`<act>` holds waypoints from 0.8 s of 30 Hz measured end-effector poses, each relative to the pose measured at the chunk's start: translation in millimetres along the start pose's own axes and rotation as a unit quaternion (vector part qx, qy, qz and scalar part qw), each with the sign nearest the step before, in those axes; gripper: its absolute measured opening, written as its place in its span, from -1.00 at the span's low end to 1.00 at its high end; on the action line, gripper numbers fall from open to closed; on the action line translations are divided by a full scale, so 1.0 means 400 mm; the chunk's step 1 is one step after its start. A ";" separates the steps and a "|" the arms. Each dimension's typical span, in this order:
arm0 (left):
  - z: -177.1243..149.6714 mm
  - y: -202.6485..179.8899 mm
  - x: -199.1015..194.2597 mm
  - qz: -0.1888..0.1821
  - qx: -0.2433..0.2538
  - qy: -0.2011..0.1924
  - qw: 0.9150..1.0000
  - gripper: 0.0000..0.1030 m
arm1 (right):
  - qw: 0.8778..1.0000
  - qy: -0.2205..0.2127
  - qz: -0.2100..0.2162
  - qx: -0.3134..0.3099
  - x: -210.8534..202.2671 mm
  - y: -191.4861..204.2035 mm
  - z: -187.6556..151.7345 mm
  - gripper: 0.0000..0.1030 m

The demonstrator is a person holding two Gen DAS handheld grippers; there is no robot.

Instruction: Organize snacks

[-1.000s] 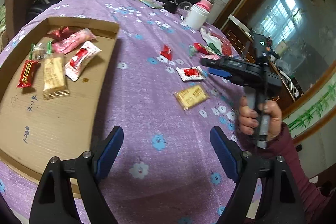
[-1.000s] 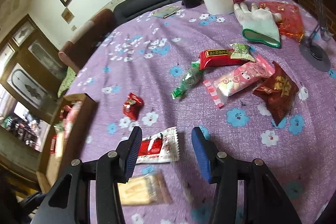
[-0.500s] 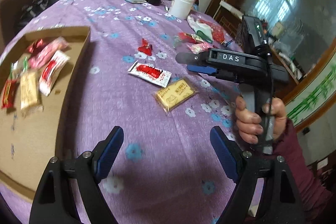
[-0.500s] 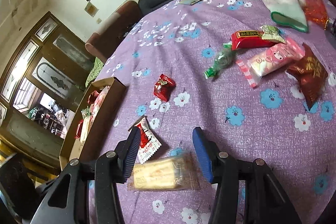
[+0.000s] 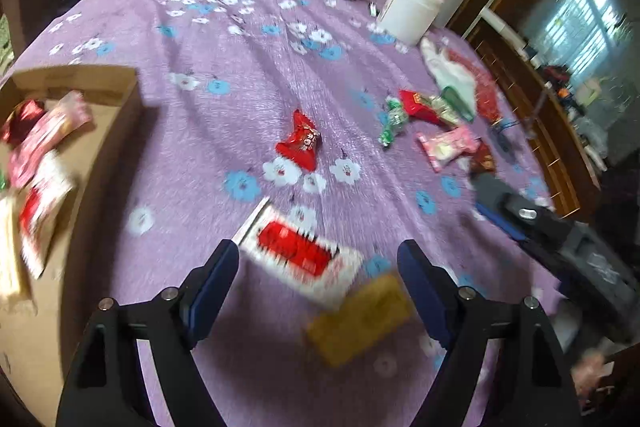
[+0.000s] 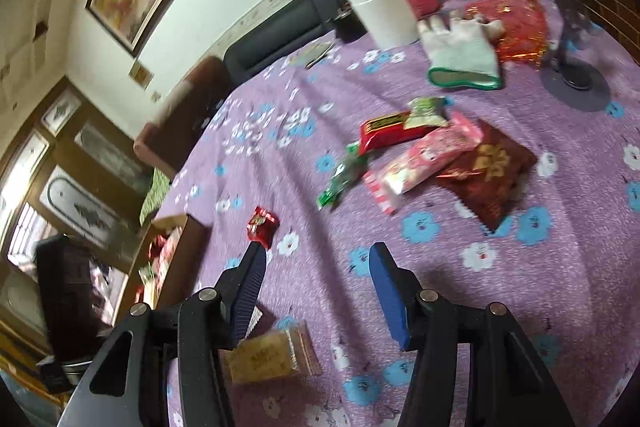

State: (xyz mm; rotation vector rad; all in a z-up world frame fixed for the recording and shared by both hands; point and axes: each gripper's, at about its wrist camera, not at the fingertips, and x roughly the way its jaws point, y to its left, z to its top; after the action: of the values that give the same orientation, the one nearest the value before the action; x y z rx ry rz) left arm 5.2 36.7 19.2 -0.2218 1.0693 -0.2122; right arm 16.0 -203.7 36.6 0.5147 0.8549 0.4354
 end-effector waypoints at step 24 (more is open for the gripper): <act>-0.127 0.105 -0.251 -0.013 0.014 -0.096 0.995 -0.46 | 0.997 0.014 -0.026 -0.067 0.037 0.048 -0.039 0.17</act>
State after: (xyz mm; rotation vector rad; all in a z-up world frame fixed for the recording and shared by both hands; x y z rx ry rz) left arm -83.6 100.7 68.2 -0.2270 0.8727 -0.2246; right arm 9.3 -176.4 30.5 0.3630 0.8573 0.4497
